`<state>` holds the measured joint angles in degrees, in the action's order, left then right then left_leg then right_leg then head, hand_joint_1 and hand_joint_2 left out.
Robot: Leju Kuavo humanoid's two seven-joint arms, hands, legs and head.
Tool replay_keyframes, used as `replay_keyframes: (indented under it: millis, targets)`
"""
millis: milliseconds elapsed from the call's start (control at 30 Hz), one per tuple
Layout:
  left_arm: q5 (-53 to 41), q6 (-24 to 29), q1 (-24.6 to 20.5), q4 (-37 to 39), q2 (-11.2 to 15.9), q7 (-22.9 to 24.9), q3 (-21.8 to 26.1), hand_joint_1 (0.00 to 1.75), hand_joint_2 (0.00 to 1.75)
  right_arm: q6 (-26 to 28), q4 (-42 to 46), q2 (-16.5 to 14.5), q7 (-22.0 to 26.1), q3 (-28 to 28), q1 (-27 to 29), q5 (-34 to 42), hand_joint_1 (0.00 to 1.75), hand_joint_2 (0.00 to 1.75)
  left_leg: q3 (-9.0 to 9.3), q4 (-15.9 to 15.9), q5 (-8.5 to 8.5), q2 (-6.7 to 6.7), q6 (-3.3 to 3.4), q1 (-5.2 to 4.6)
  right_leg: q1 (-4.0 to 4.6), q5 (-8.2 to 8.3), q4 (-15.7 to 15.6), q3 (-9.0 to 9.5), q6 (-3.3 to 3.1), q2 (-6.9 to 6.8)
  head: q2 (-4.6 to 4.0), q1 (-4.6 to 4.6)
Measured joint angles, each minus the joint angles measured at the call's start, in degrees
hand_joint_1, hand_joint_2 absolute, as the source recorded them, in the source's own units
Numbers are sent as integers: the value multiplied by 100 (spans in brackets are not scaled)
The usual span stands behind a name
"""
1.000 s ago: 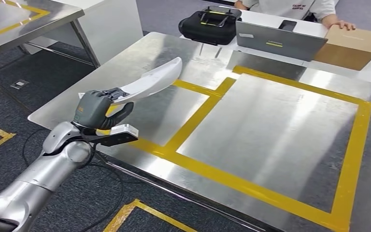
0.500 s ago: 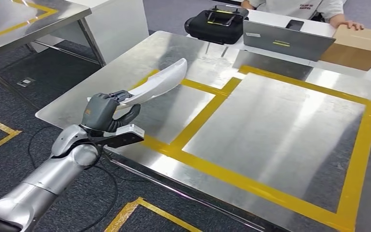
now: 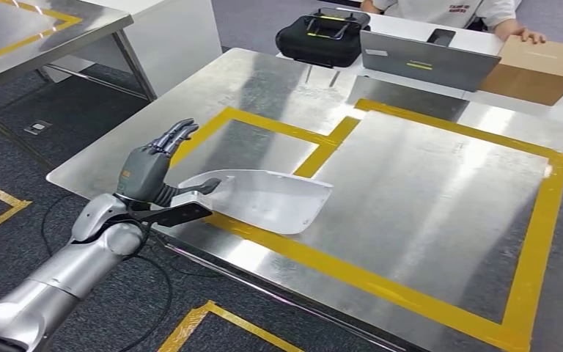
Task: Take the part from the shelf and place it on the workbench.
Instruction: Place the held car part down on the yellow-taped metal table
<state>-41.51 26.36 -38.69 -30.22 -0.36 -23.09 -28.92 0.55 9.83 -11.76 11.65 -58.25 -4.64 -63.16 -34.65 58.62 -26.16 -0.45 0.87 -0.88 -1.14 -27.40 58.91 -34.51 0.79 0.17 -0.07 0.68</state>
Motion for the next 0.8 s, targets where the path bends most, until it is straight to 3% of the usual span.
replay_keyframes:
  millis: [67, 133, 233, 267, 300, 333, 400, 467, 600, 667, 733, 800]
  targets:
    - [-13, 2, -5, 20, 11, 37, -5, 0, 0, -6, -2, 0, 1, 0, 3, 1, 0, 0, 18, -62, 9, -4, 30, -3, -9, 1, -15, -14, 59, -11, 0, 0]
    - [-29, 5, -19, 29, 17, 59, -7, 0, 0, -10, -4, 1, 2, 0, 1, 2, 0, 0, 56, -144, 53, -1, 76, 22, -9, -125, 127, -93, 104, -13, -1, -7]
    - [-16, 27, -20, 45, 9, 87, -10, 0, 0, -8, -4, 4, 2, 0, -1, 2, 0, 0, 75, -183, 76, 8, 112, 31, -2, -637, 1121, -546, 146, -11, -1, -33]
    - [21, 45, -2, 50, 5, 79, -7, 0, 0, -6, -4, 5, 2, 0, 7, 4, 0, 0, 74, -180, 79, 11, 114, 28, -2, -742, 1424, -685, 160, -12, -1, -36]
    - [68, 67, 18, 53, -2, 63, 0, 0, 0, -3, -4, 7, 2, -1, 17, 9, 0, 0, 73, -175, 82, 13, 114, 28, -3, -744, 1543, -735, 174, -13, -1, -36]
    - [122, 89, 36, 54, -11, 39, 8, 0, 0, 2, -4, 9, 3, -1, 26, 15, 0, 0, 73, -163, 83, 12, 112, 32, -7, -640, 1448, -681, 185, -15, -1, -38]
    - [259, 114, 72, 37, -32, -68, 39, 0, 0, 18, -4, 14, 11, -3, 29, 36, 0, 0, 69, -118, 65, 5, 85, 47, -17, -272, 719, -298, 197, -18, 0, -38]
    - [439, 131, 143, -36, -51, -239, 92, 0, 0, 32, -7, 18, 20, -3, 23, 73, 0, 0, 27, -42, 45, -3, 38, 37, -13, -77, 122, 28, 181, -5, -1, -47]
    - [764, 179, 573, -531, -63, -440, 167, 0, 0, 51, -9, 17, 24, -19, 68, 140, 0, 0, -33, 30, 26, -3, -40, 27, -3, -46, 51, 59, 80, 21, 0, -52]
    - [844, 190, 760, -782, -56, -454, 177, 0, 0, 52, -8, 17, 25, -30, 78, 168, 0, 0, -145, 341, -266, 1, -94, 43, -11, 5, 35, 21, -9, 4, 0, -39]
    - [946, 202, 945, -1032, -49, -457, 201, 0, 0, 61, -8, 17, 26, -33, 75, 196, 0, 0, -379, 1068, -748, 6, -139, 58, 0, 51, 32, -44, -76, -11, 0, -25]
    - [1066, 210, 1196, -1338, -44, -457, 231, 0, 0, 96, -8, 17, 27, -45, 81, 219, 0, 0, -500, 1612, -1011, 6, -138, 63, 25, 104, 34, -117, -104, -18, 0, -23]
